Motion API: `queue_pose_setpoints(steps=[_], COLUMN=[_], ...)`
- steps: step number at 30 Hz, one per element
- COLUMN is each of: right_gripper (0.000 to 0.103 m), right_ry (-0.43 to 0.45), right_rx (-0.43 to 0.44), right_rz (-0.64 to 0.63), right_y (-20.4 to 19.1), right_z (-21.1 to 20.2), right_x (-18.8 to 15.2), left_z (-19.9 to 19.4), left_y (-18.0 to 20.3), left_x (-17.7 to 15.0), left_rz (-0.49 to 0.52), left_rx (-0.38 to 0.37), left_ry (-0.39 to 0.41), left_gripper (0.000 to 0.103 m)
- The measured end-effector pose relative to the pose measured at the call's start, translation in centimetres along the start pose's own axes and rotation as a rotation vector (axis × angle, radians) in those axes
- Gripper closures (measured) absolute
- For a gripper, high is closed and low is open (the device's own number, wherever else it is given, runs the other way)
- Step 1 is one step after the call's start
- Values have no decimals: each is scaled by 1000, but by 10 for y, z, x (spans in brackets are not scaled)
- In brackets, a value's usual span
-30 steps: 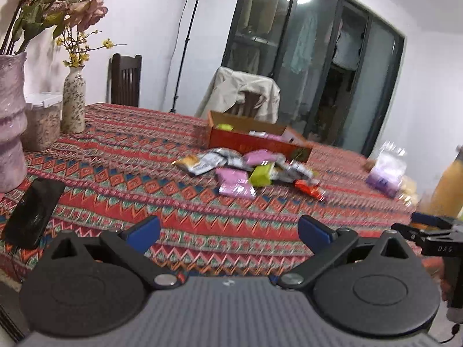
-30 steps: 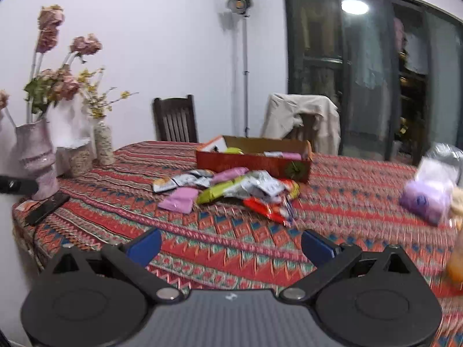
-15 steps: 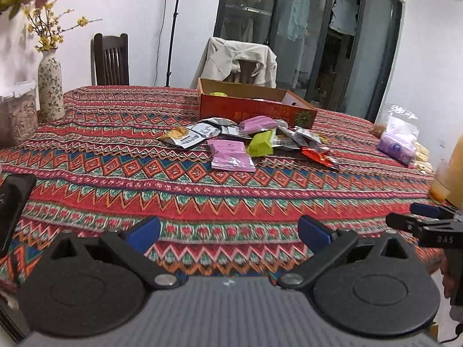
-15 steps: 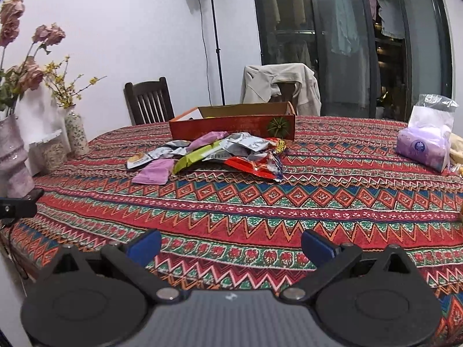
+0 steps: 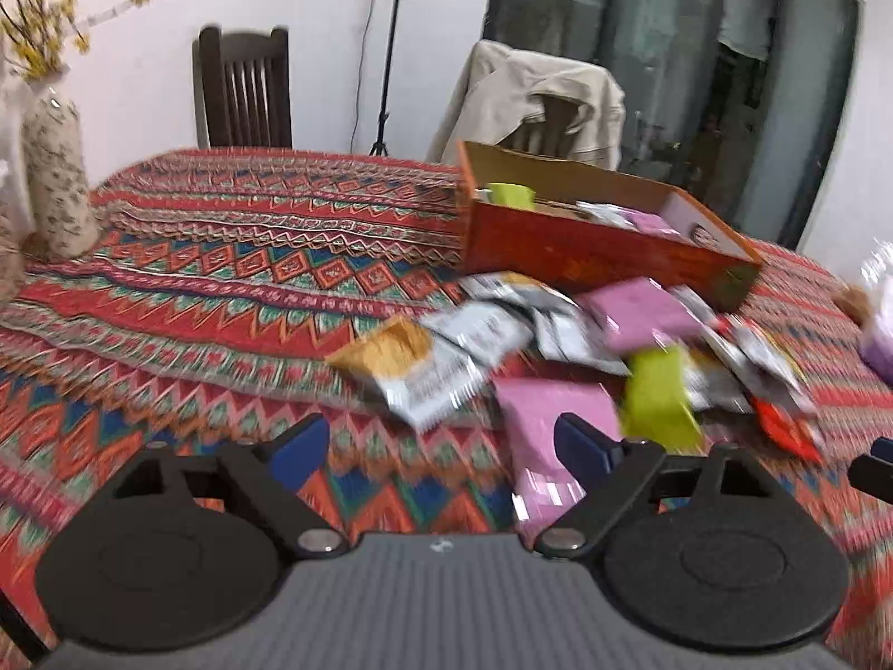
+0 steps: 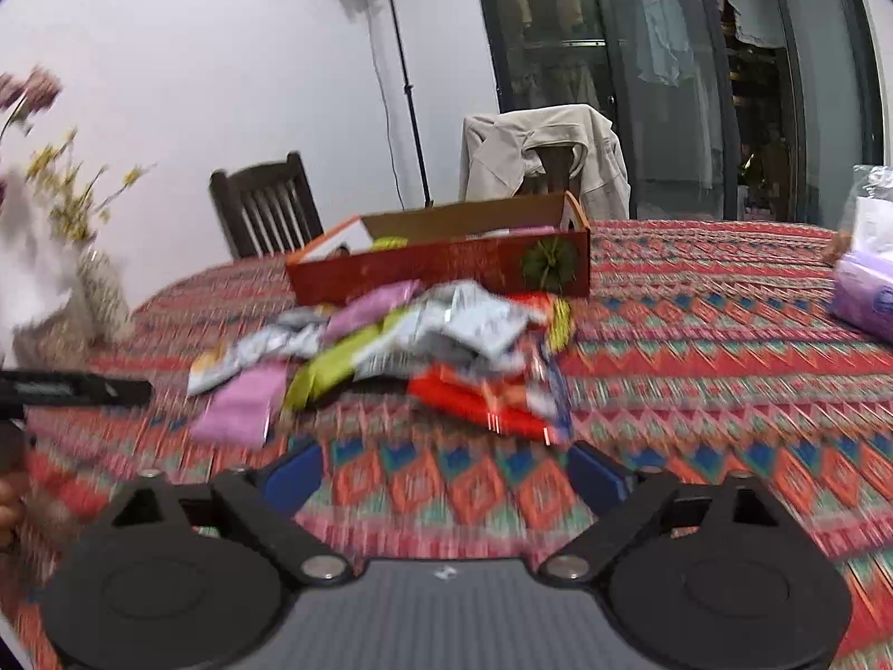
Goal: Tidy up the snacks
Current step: 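Withdraw both tools from the box back toward the snack pile, then grasp a gold chip bag with the left tool while the right tool grasps a white packet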
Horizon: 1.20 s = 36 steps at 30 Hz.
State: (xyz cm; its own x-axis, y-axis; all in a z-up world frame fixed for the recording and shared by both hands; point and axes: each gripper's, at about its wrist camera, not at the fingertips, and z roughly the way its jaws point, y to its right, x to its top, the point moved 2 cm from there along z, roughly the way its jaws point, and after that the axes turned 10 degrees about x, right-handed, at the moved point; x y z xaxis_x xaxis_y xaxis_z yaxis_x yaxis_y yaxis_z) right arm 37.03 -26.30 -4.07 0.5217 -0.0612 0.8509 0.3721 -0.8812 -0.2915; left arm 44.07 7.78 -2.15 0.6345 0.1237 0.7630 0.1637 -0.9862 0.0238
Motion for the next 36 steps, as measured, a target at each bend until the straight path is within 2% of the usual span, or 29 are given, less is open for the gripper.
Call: queue_pose_setpoints(steps=[4, 6, 9, 11, 13, 15, 17, 19, 20, 23, 28, 29, 31, 36], right_gripper=[18, 26, 26, 27, 28, 35, 38, 44, 48, 51, 58, 59, 60, 60], right_ry=[0, -13, -11, -18, -35, -54, -55, -52, -53, -51, -54, -50, -42, -41], right_rx=[-6, -11, -22, -60, -92, -92, -95, -108, -129, -155, -172, -158, -134, -85], right_rz=[-7, 7, 37, 19, 16, 27, 7, -7, -20, -38, -96, -92, -84, -67], right_y=[15, 23, 34, 37, 42, 46, 47, 50, 52, 56, 50, 49, 45, 38], right_z=[46, 65, 86, 101, 115, 122, 120, 114, 113, 112, 112, 107, 94, 61], right_x=[35, 48, 64, 70, 69, 63, 58, 58, 58, 58, 56, 56, 54, 36], left_z=[53, 68, 81, 85, 83, 78, 72, 66, 65, 68, 61, 55, 40, -4], left_y=[-12, -14, -12, -11, -9, -10, -12, -12, -11, -6, 1, -2, -9, -18], left_x=[24, 29, 33, 31, 29, 23, 17, 12, 11, 14, 11, 9, 2, -24], left_rz=[-99, -115, -104, -108, -89, -68, -33, 10, 19, 15, 36, 25, -14, -37], left_rx=[41, 64, 90, 92, 97, 81, 64, 58, 62, 65, 70, 52, 12, 17], left_ry=[-85, -97, -86, -64, -41, -26, -8, 8, 10, -12, 0, -2, -12, 20], left_gripper=[13, 14, 25, 32, 34, 35, 35, 34, 32, 34, 50, 72, 72, 72])
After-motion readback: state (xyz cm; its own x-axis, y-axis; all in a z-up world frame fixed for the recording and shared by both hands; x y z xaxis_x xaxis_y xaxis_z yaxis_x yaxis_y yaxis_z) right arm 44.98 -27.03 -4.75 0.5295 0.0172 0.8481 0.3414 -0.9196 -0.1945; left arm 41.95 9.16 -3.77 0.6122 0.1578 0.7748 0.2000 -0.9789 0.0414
